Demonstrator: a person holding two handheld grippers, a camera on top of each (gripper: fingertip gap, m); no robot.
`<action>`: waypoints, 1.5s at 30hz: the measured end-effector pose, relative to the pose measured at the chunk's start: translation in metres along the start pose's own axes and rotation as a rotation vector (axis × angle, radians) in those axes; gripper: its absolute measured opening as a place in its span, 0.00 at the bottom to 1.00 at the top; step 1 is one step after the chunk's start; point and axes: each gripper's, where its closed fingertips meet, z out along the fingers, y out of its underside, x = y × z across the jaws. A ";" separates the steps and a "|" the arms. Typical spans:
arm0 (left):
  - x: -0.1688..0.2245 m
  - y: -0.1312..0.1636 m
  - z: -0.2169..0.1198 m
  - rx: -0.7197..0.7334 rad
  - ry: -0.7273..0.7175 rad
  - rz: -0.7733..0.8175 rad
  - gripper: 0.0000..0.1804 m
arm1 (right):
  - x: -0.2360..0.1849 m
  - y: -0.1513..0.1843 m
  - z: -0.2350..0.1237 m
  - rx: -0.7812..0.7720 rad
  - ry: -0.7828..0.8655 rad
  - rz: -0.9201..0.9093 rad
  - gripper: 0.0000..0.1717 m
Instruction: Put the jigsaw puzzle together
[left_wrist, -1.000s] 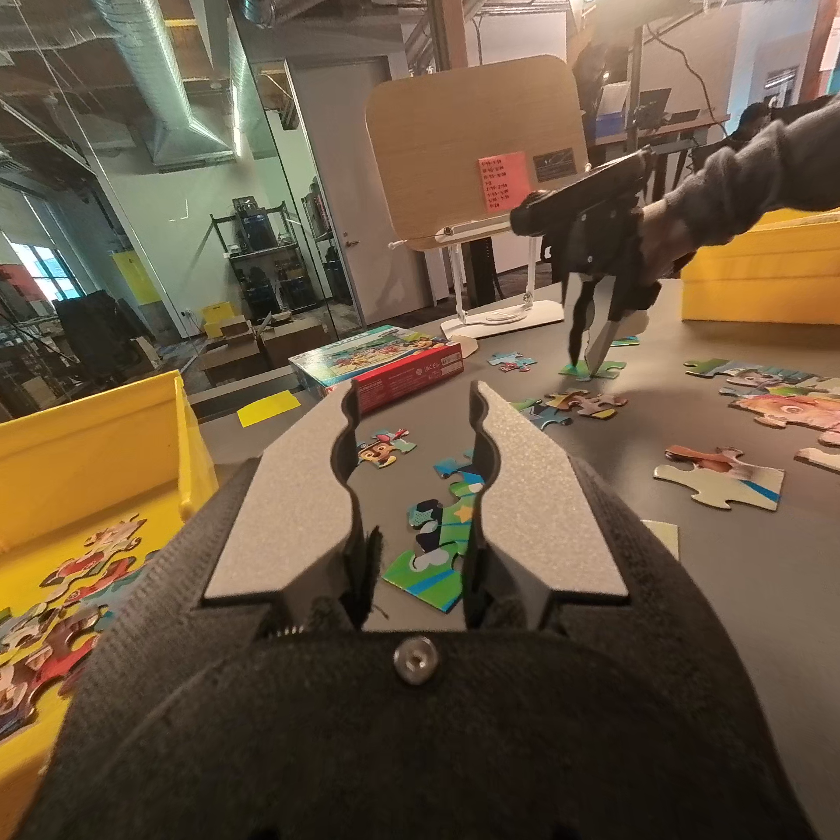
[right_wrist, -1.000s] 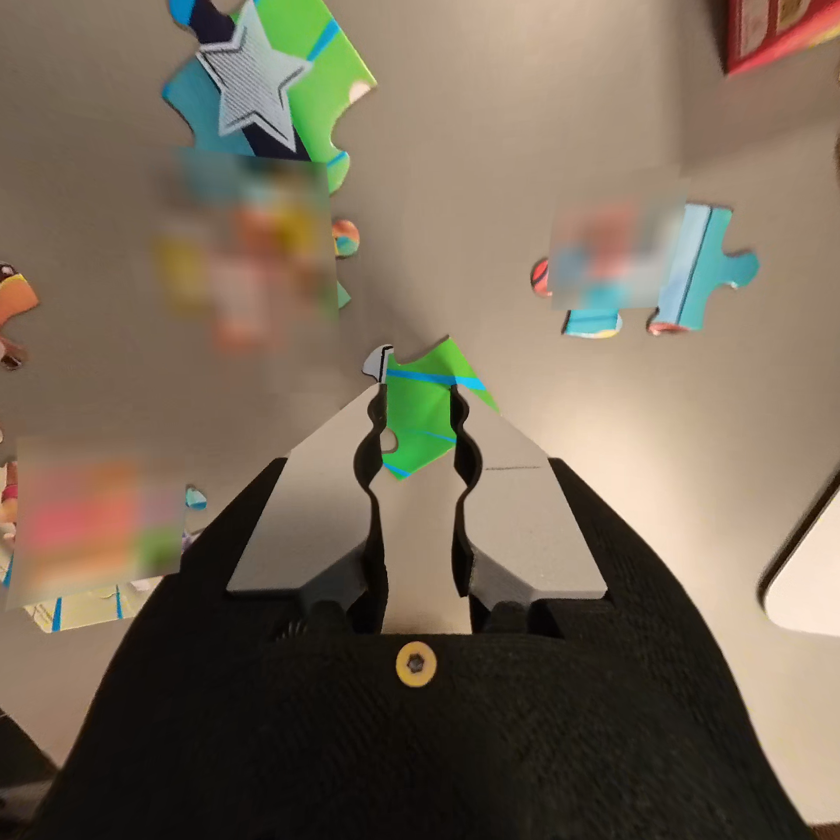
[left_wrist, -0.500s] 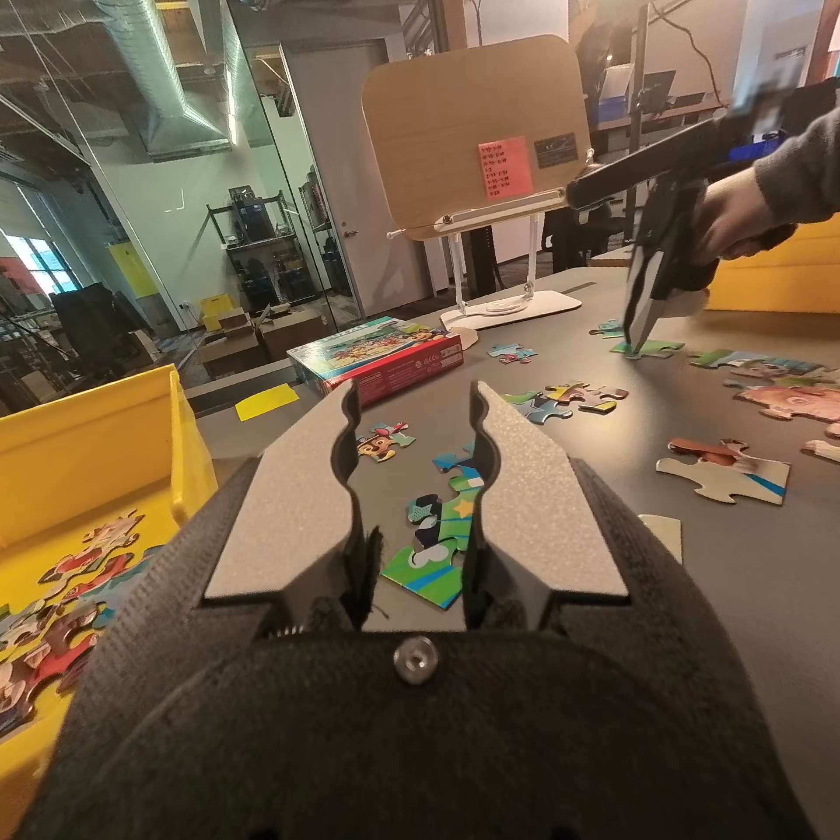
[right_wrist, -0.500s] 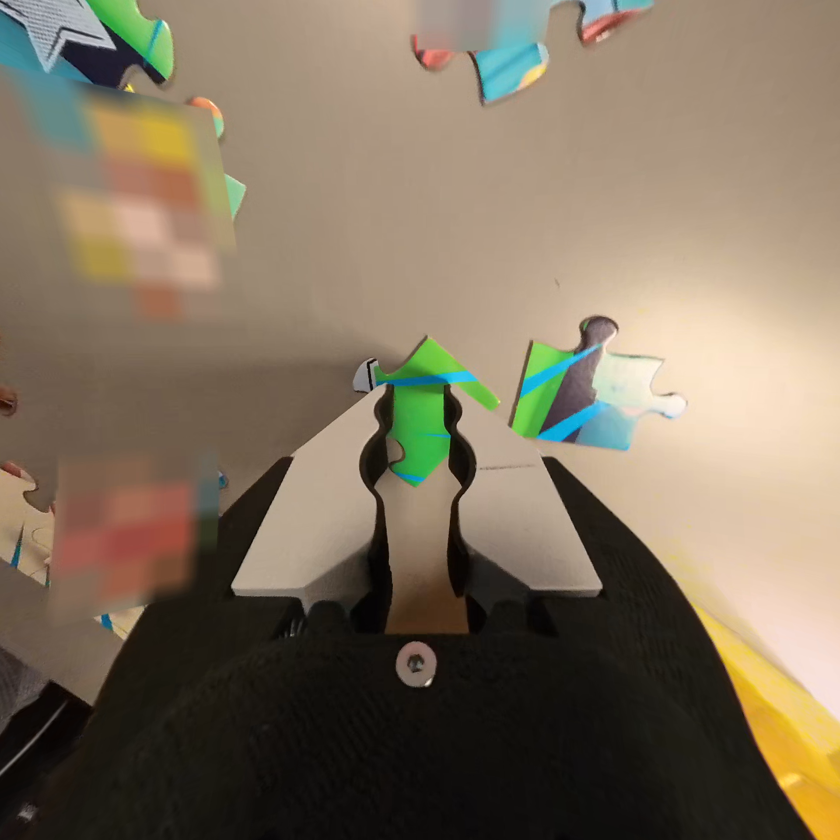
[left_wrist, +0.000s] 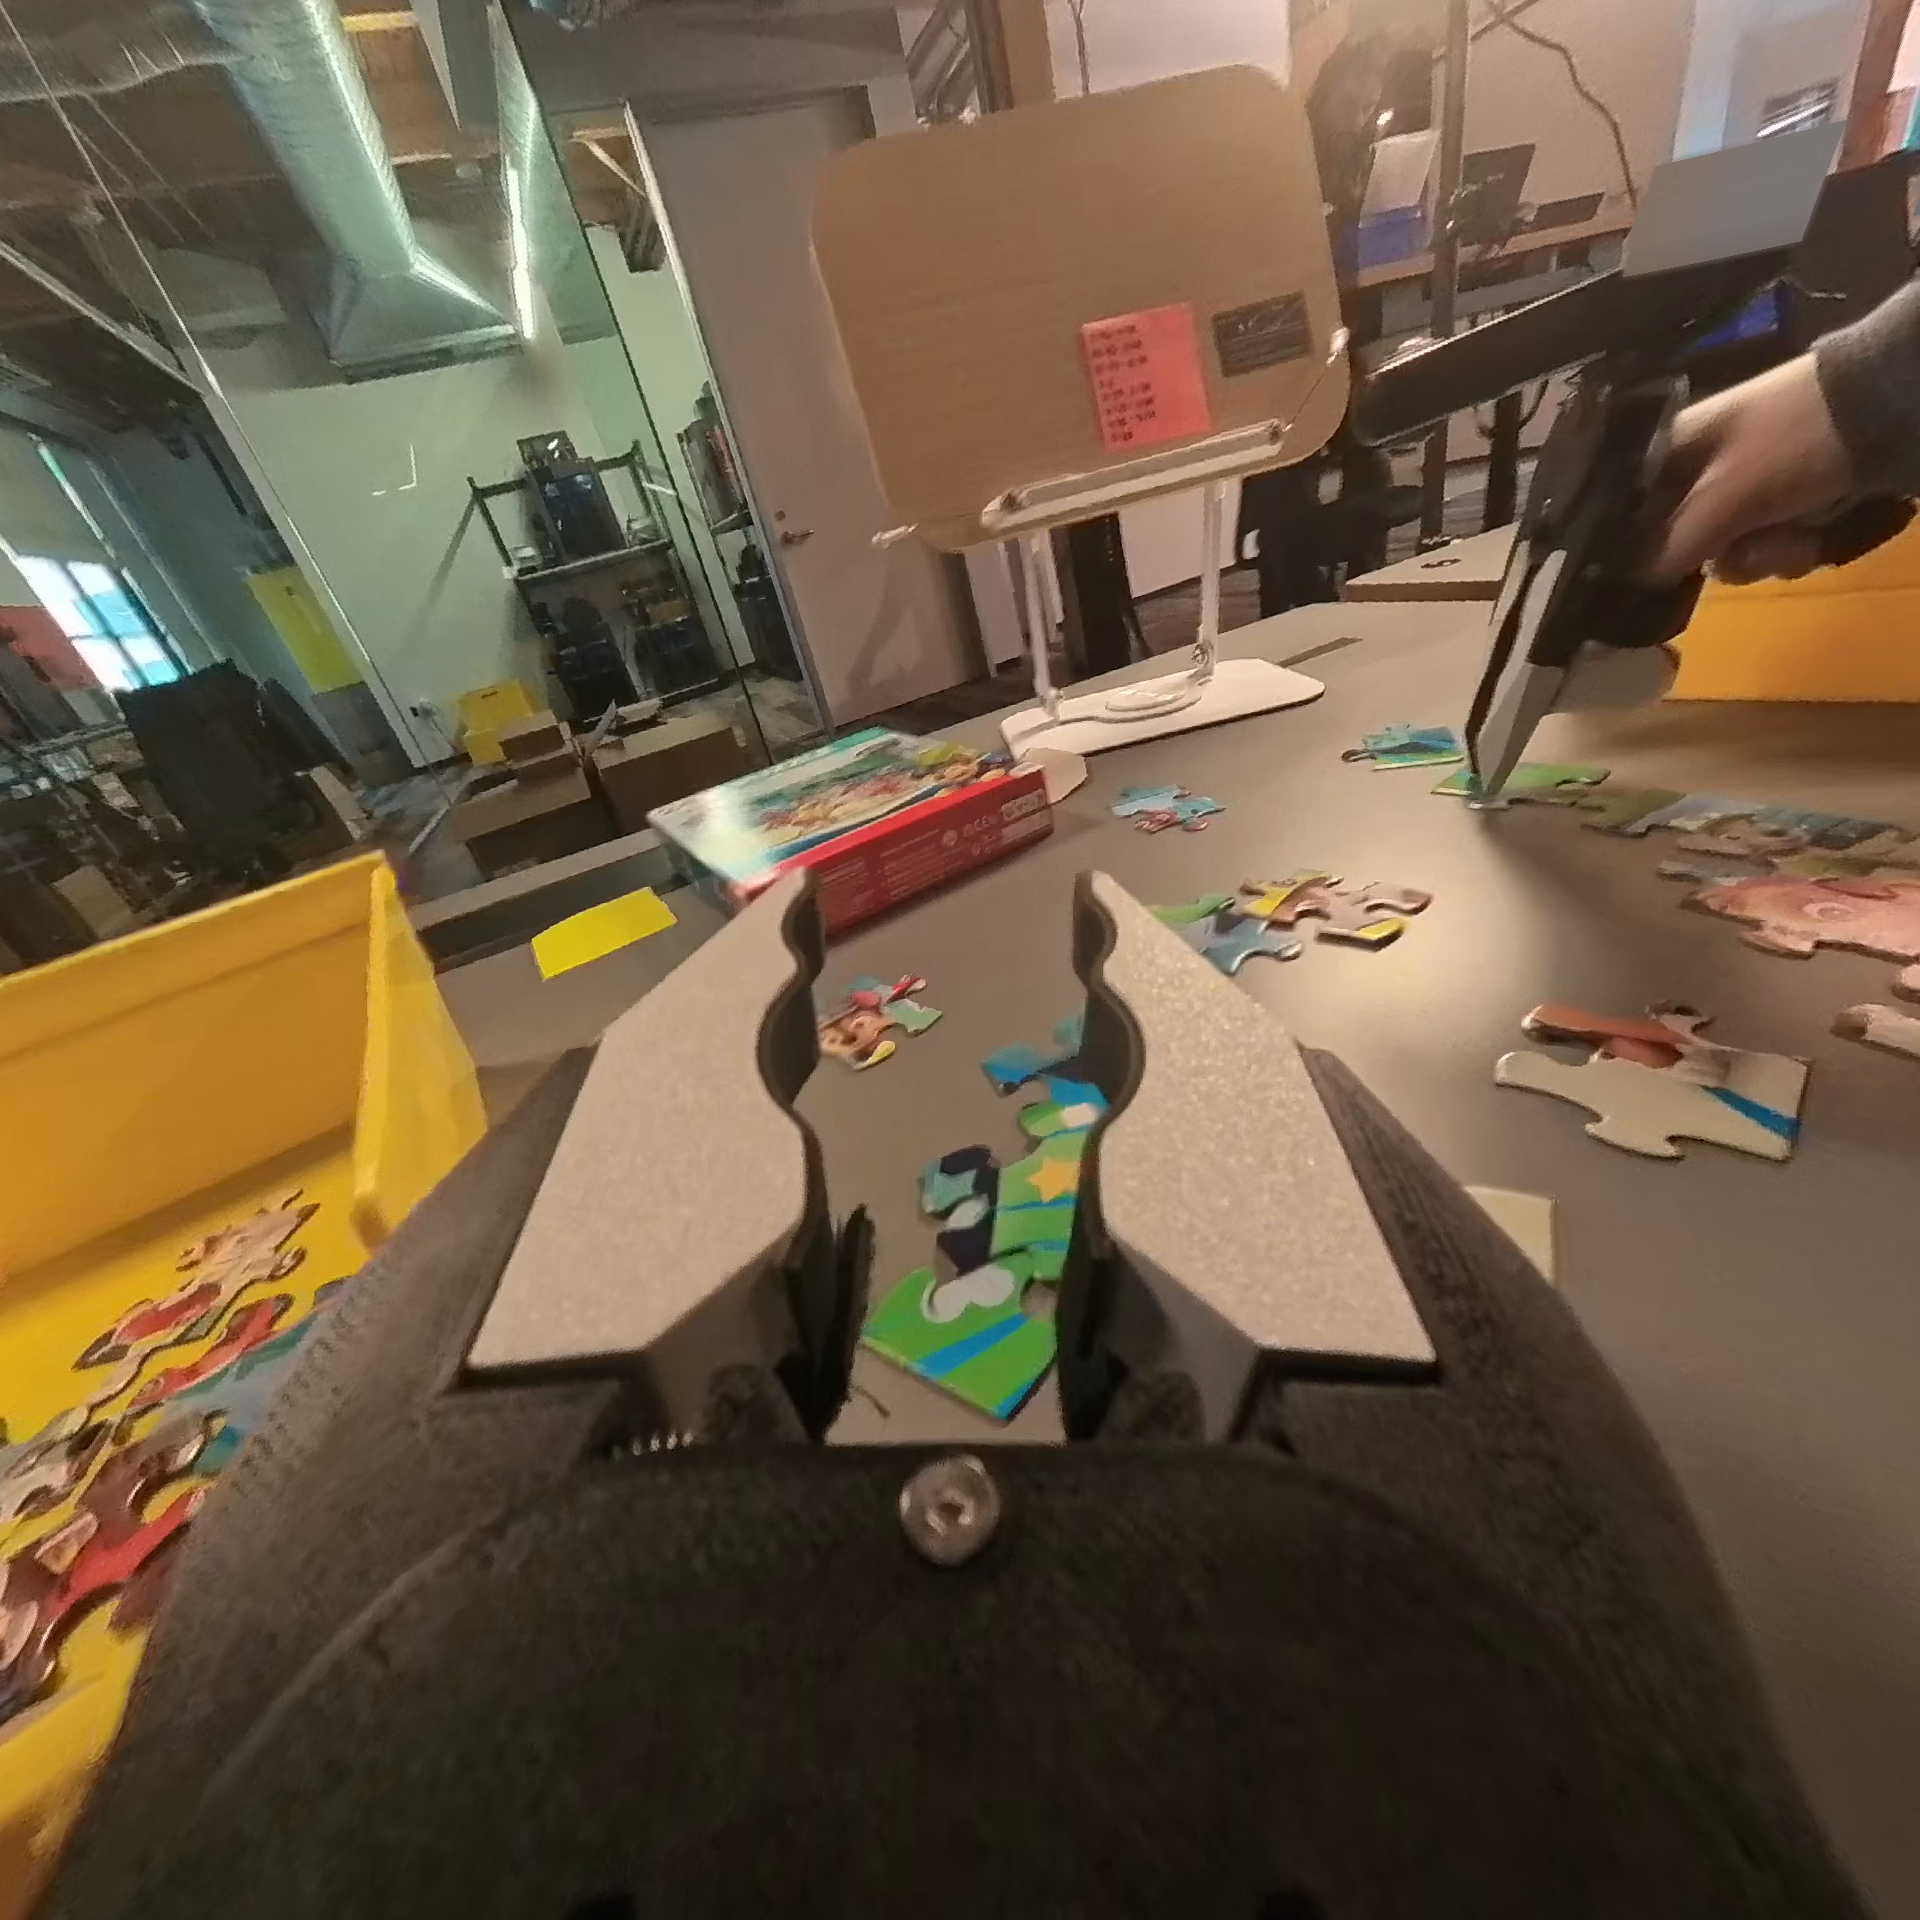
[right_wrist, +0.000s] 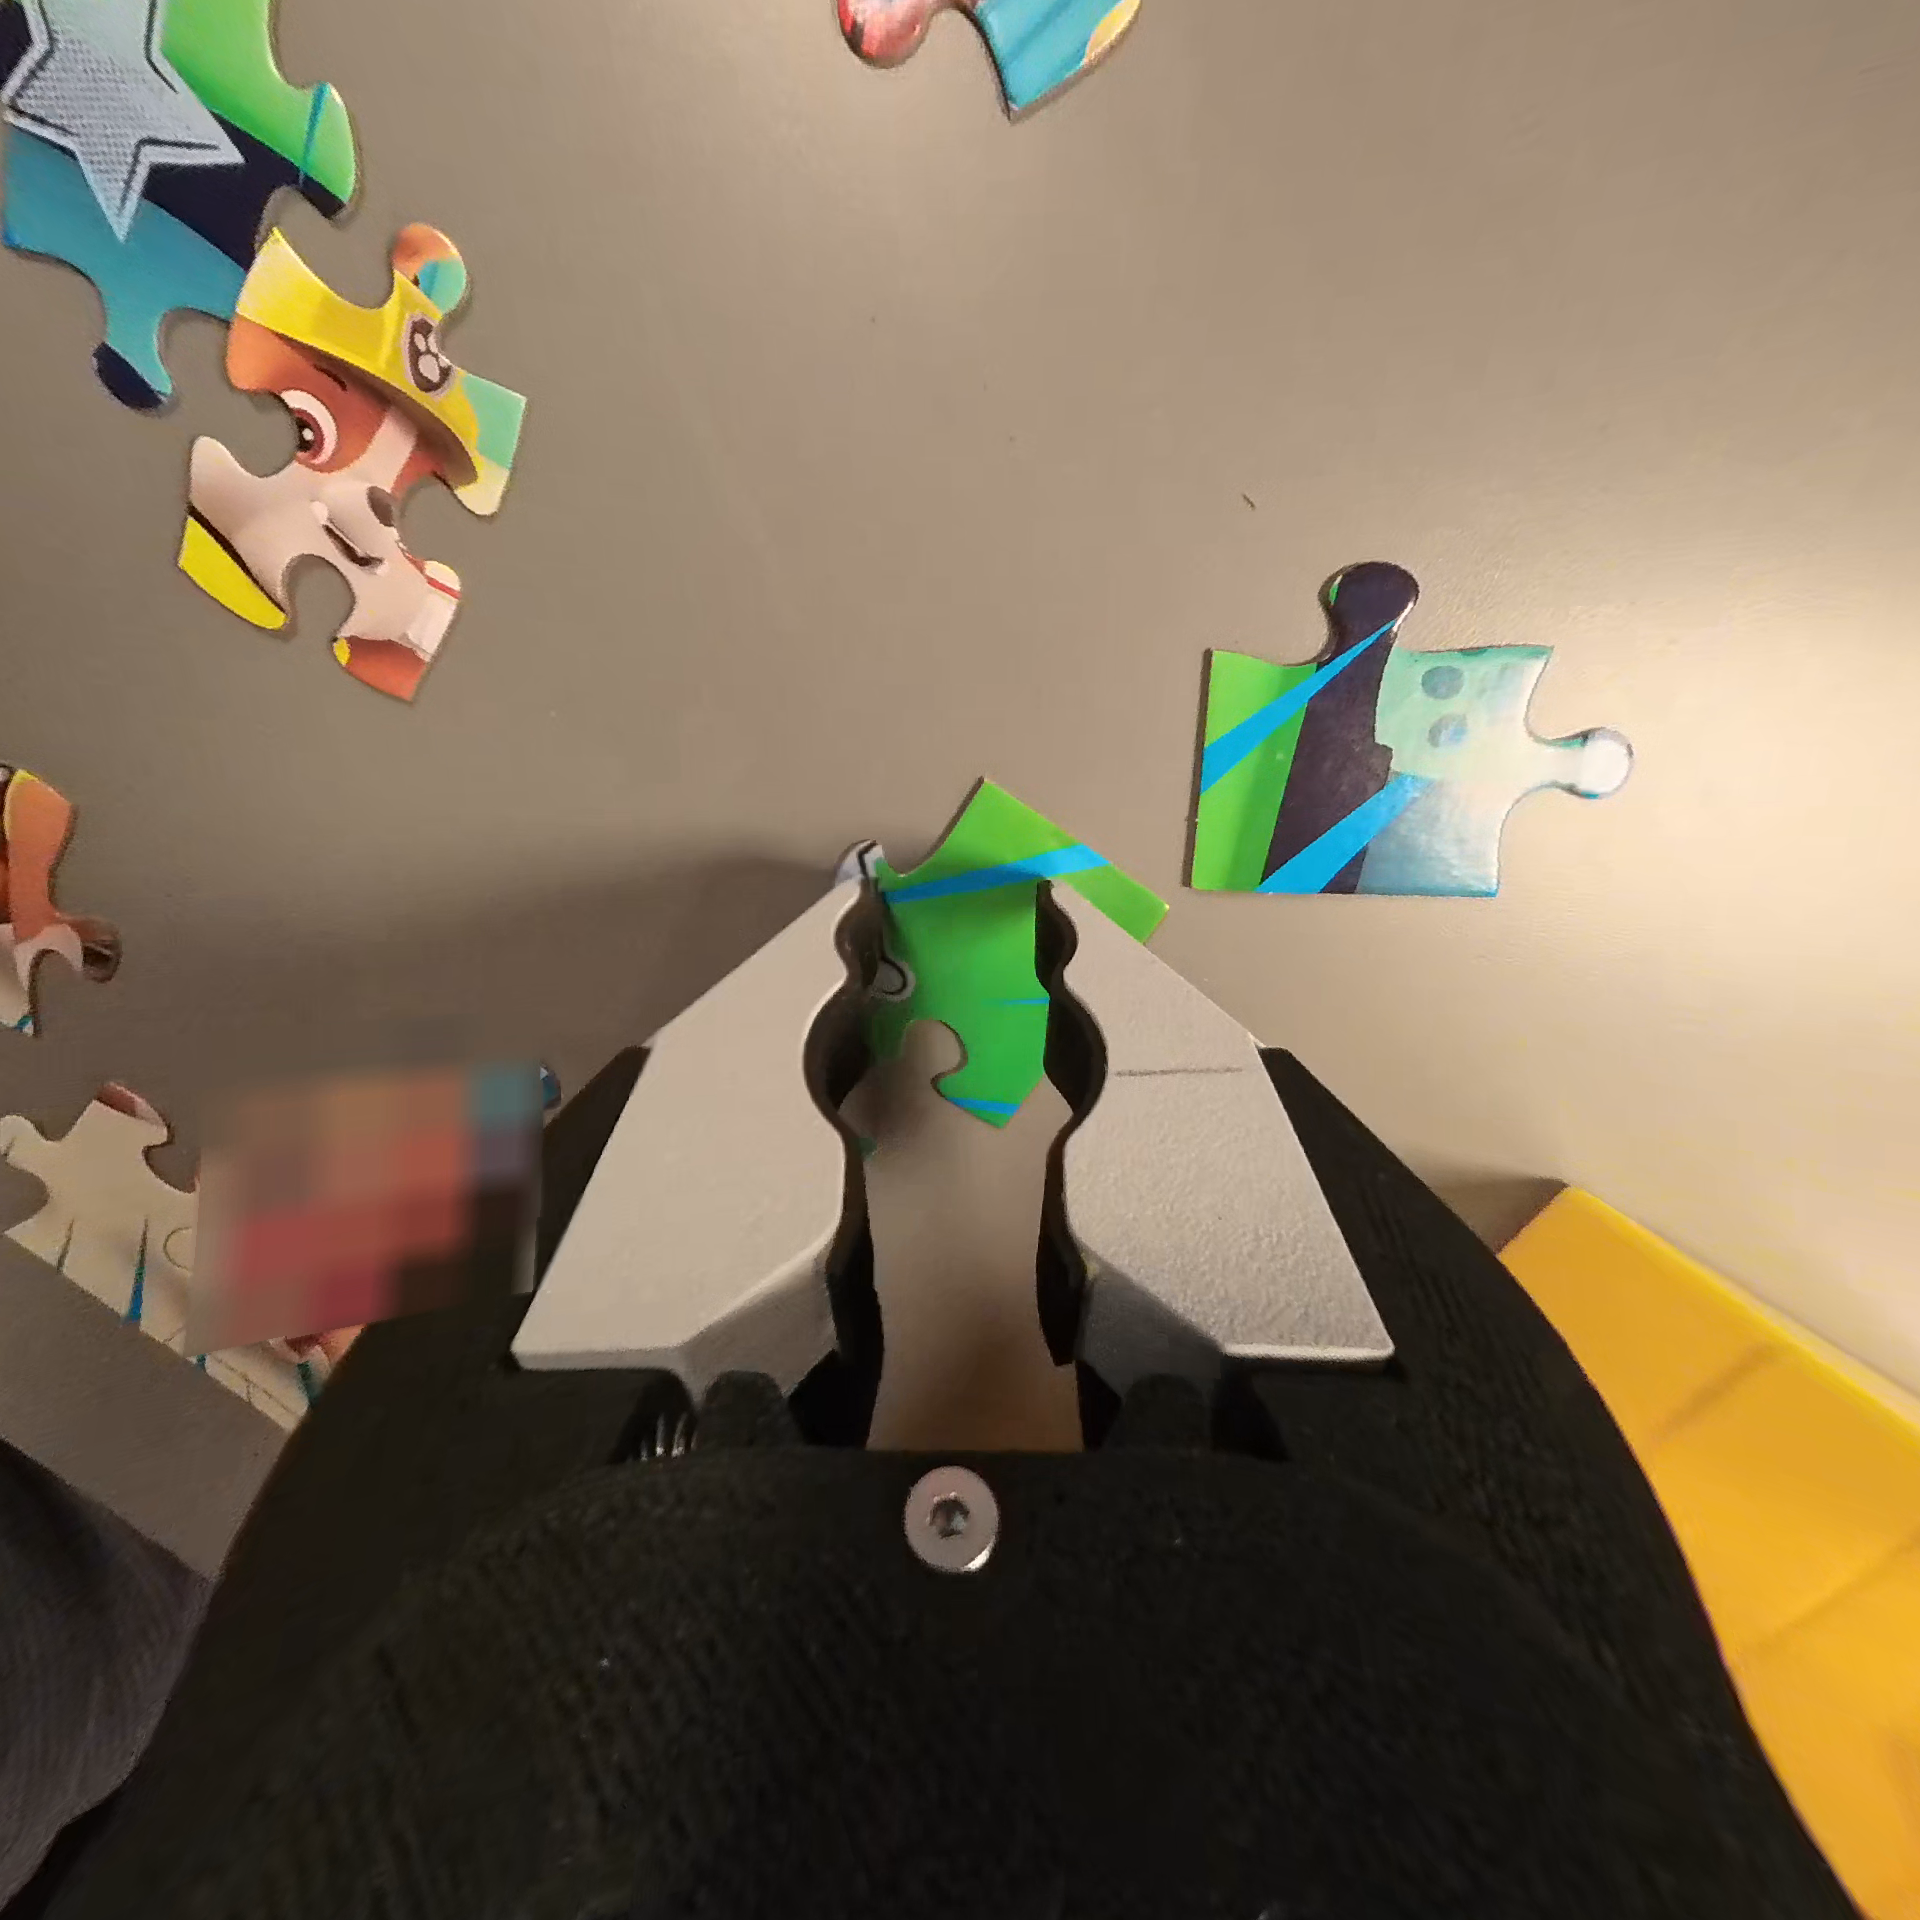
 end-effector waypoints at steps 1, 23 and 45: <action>0.008 -0.006 0.002 0.008 0.022 0.017 0.26 | 0.001 0.000 -0.001 0.018 -0.003 0.008 0.19; 0.239 0.076 0.216 -0.709 0.976 0.139 0.41 | 0.010 0.039 -0.015 0.547 0.091 0.219 0.23; 0.257 0.075 0.211 -0.670 1.100 0.316 0.07 | 0.012 0.037 -0.014 0.553 0.095 0.166 0.11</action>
